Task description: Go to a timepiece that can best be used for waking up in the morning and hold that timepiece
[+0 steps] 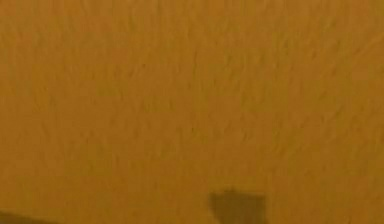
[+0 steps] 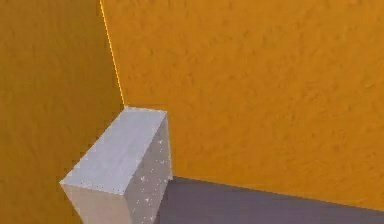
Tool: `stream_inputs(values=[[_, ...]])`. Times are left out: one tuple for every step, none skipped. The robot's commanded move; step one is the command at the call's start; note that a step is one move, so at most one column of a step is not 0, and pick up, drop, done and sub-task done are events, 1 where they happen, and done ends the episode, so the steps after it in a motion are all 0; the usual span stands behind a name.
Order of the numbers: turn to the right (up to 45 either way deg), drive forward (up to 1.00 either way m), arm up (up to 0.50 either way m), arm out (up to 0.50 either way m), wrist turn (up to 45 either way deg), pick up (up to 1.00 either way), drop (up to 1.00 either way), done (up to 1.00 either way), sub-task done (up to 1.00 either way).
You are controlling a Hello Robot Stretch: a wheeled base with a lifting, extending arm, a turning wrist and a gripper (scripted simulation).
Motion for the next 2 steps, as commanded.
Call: stream_inputs(values=[[-45.0,0.00,0.00,0.00,0.0,0.00,0.00,0.00,0.00],[0.0,0.60,0.00,0.00,0.0,0.00,0.00,0.00,0.00]])
